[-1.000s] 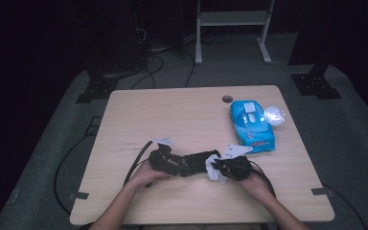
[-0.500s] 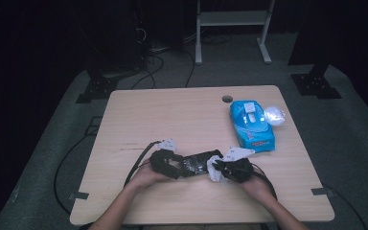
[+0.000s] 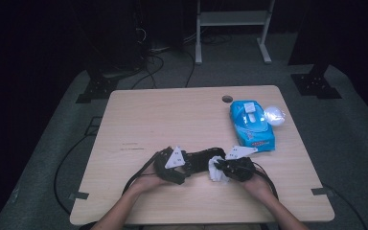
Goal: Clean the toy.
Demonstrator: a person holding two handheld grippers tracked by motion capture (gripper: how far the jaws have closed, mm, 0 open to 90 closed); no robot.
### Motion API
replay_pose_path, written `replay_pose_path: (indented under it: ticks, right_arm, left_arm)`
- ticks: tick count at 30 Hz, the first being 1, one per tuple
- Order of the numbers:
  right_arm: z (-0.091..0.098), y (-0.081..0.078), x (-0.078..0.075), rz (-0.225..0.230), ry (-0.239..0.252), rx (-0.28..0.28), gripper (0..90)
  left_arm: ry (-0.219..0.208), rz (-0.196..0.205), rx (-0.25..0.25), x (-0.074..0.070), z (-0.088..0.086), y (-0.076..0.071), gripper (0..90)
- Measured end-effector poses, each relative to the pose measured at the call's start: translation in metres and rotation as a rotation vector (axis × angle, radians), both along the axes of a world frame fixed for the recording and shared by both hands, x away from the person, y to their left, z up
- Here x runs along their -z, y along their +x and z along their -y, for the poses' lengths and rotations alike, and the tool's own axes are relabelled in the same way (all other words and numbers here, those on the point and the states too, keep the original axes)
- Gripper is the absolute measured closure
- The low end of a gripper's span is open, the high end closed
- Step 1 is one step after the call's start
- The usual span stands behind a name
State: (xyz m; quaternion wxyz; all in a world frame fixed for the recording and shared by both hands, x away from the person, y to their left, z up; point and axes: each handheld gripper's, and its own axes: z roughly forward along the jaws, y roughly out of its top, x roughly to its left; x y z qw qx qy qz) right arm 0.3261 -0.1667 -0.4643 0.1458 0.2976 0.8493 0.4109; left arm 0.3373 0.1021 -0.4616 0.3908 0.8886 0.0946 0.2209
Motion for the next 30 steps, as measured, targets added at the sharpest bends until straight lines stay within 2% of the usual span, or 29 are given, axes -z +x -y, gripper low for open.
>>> replay_pose_path:
  ticks: [1,3,5,9,14,20,24,25,26,27,28,30]
  right_arm:
    - [0.0,0.001,0.0,0.004,-0.005,0.001,82.2]
    - [0.0,0.001,0.002,-0.002,-0.01,0.006,82.2]
    - [-0.001,0.001,0.003,-0.007,-0.015,0.011,82.2]
    - [-0.001,0.001,0.003,-0.012,-0.017,0.008,82.2]
    - [0.0,0.002,0.004,-0.024,-0.012,0.009,82.1]
    - [0.0,0.001,0.005,-0.035,-0.018,0.015,81.9]
    - [0.0,0.002,0.005,-0.043,-0.018,0.013,81.9]
    - [0.0,0.002,0.005,-0.045,-0.019,0.013,81.9]
    - [-0.001,0.002,0.006,-0.047,-0.024,0.018,81.9]
    - [-0.001,0.003,0.007,-0.053,-0.033,0.022,81.8]
    - [-0.001,0.004,0.009,-0.063,-0.039,0.022,81.9]
    - [-0.003,0.004,0.012,-0.075,-0.044,0.024,81.8]
  left_arm:
    - [-0.009,0.021,0.009,-0.001,0.0,-0.002,26.3]
    - [-0.01,0.037,0.016,0.0,0.001,-0.004,27.9]
    - [0.005,0.047,0.016,-0.001,0.001,-0.005,27.9]
    - [0.004,0.062,0.016,0.0,0.002,-0.006,28.9]
    - [-0.009,0.061,0.01,0.0,0.002,-0.008,29.0]
    - [-0.044,0.011,0.019,-0.001,0.001,-0.007,28.6]
    - [-0.029,0.019,0.019,-0.001,0.002,-0.008,29.1]
    - [-0.057,0.023,0.026,-0.001,0.001,-0.009,30.2]
    - [-0.086,0.022,0.054,-0.004,-0.001,-0.01,37.6]
    - [-0.099,0.024,0.068,-0.005,-0.001,-0.011,41.3]
    - [-0.081,0.035,0.073,-0.006,0.001,-0.013,41.8]
    - [-0.062,0.03,0.084,-0.004,0.005,-0.014,42.3]
